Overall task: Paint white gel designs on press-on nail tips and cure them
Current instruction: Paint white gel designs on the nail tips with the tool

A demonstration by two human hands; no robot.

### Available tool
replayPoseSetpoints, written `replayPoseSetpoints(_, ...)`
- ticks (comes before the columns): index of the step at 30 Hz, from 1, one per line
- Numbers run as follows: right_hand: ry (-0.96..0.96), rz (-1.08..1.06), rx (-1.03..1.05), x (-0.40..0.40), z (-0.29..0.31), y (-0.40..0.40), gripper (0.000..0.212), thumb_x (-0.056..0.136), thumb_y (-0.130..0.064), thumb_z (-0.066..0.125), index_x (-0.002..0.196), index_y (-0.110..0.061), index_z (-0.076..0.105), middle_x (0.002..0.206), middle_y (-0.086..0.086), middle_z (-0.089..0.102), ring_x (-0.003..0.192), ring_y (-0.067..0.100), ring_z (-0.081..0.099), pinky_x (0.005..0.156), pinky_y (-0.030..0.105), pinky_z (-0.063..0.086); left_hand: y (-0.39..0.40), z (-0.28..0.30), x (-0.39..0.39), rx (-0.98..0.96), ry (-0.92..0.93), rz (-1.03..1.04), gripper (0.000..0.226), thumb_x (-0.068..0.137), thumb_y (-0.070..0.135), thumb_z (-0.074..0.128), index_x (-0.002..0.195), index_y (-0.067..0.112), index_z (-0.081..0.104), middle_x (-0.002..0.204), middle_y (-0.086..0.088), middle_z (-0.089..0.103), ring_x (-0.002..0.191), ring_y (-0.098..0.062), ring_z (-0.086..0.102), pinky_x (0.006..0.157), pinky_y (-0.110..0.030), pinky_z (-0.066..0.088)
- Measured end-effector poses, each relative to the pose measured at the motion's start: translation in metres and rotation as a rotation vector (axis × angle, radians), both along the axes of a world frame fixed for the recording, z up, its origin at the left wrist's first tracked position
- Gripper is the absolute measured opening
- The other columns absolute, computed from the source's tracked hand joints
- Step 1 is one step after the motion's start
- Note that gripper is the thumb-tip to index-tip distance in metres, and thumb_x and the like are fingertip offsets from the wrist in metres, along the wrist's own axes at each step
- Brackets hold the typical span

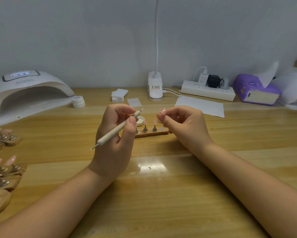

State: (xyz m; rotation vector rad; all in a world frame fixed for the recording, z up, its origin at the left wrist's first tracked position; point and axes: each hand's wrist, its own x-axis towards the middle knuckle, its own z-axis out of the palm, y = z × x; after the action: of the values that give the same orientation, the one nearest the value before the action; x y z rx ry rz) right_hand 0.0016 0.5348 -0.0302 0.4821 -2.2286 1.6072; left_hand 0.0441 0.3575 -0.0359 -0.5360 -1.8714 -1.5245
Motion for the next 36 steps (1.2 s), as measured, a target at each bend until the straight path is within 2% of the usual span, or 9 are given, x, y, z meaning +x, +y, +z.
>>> replayPoseSetpoints(3, 0.006, -0.14, 0.086, -0.012, 0.002, 0.011, 0.006, 0.085, -0.031, 0.071, 0.079, -0.03, 0.071, 0.063, 0.004, 0.057, 0.058, 0.015, 0.046, 0.061, 0.043, 0.047, 0.0, -0.001, -0.001, -0.007, -0.013, -0.011, 0.012, 0.09, 0.03, 0.047, 0.099, 0.025, 0.051, 0.086, 0.001, 0.06, 0.079, -0.012, 0.06, 0.069, -0.028, 0.05)
replayPoseSetpoints(6, -0.06, -0.121, 0.167, -0.016, 0.002, 0.016, 0.009, 0.083, -0.037, 0.071, 0.074, -0.036, 0.069, 0.06, -0.003, 0.045, 0.057, 0.009, 0.038, 0.058, 0.035, 0.039, 0.0, -0.002, -0.001, -0.013, -0.017, -0.009, 0.012, 0.09, 0.031, 0.047, 0.099, 0.026, 0.052, 0.088, 0.002, 0.062, 0.082, -0.01, 0.061, 0.071, -0.025, 0.049)
replayPoseSetpoints(10, -0.174, -0.078, 0.263, -0.017, -0.004, 0.01, 0.01, 0.08, -0.038, 0.075, 0.071, -0.035, 0.069, 0.056, -0.007, 0.041, 0.048, 0.004, 0.037, 0.054, 0.023, 0.031, 0.001, -0.002, -0.001, -0.006, -0.026, -0.016, 0.012, 0.089, 0.031, 0.047, 0.099, 0.025, 0.052, 0.086, 0.005, 0.062, 0.082, -0.01, 0.063, 0.072, -0.026, 0.05)
replayPoseSetpoints(22, -0.222, -0.063, 0.373, -0.021, -0.008, 0.008, 0.01, 0.08, -0.033, 0.075, 0.087, -0.027, 0.075, 0.061, -0.005, 0.048, 0.056, 0.007, 0.039, 0.057, 0.026, 0.032, 0.003, 0.0, 0.001, -0.026, -0.032, -0.004, 0.013, 0.088, 0.034, 0.048, 0.097, 0.025, 0.052, 0.084, 0.003, 0.062, 0.078, -0.015, 0.062, 0.068, -0.032, 0.053)
replayPoseSetpoints(26, -0.319, -0.043, 0.345, -0.024, 0.004, 0.016, 0.007, 0.083, -0.023, 0.066, 0.083, -0.021, 0.073, 0.074, 0.003, 0.063, 0.069, 0.014, 0.055, 0.065, 0.035, 0.047, 0.003, 0.0, 0.001, -0.029, -0.032, -0.017, 0.013, 0.088, 0.034, 0.047, 0.097, 0.025, 0.052, 0.083, 0.003, 0.062, 0.077, -0.013, 0.061, 0.067, -0.028, 0.052)
replayPoseSetpoints(29, -0.268, -0.274, 0.299, -0.033, 0.007, 0.028, 0.009, 0.085, -0.019, 0.059, 0.087, -0.017, 0.067, 0.084, -0.001, 0.064, 0.082, 0.019, 0.059, 0.069, 0.032, 0.048, 0.003, 0.0, 0.0, -0.034, -0.032, -0.035, 0.01, 0.088, 0.032, 0.047, 0.096, 0.026, 0.051, 0.086, 0.013, 0.064, 0.076, -0.009, 0.061, 0.067, -0.023, 0.051)
replayPoseSetpoints(31, -0.254, -0.315, 0.301, -0.036, 0.003, 0.032, 0.022, 0.083, -0.02, 0.061, 0.104, -0.02, 0.061, 0.095, -0.006, 0.06, 0.09, 0.015, 0.057, 0.074, 0.028, 0.046, 0.003, 0.0, 0.0, -0.039, -0.031, -0.036, 0.01, 0.088, 0.031, 0.047, 0.096, 0.027, 0.051, 0.087, 0.016, 0.064, 0.076, -0.009, 0.061, 0.067, -0.022, 0.051)
replayPoseSetpoints(33, -0.308, -0.242, 0.342, -0.038, -0.002, 0.03, 0.048, 0.083, -0.021, 0.064, 0.128, -0.021, 0.049, 0.118, -0.004, 0.058, 0.109, 0.016, 0.054, 0.091, 0.033, 0.047, 0.003, 0.0, 0.0, -0.041, -0.031, -0.032, 0.01, 0.088, 0.032, 0.047, 0.096, 0.027, 0.051, 0.086, 0.017, 0.064, 0.077, -0.008, 0.061, 0.067, -0.02, 0.051)
replayPoseSetpoints(36, -0.313, -0.158, 0.434, -0.042, -0.007, 0.023, 0.065, 0.086, -0.023, 0.066, 0.142, -0.021, 0.035, 0.14, -0.002, 0.049, 0.132, 0.018, 0.041, 0.11, 0.038, 0.036, 0.003, -0.001, -0.001, -0.033, -0.036, -0.027, 0.01, 0.088, 0.033, 0.047, 0.096, 0.027, 0.051, 0.087, 0.011, 0.064, 0.077, -0.009, 0.061, 0.067, -0.022, 0.051)
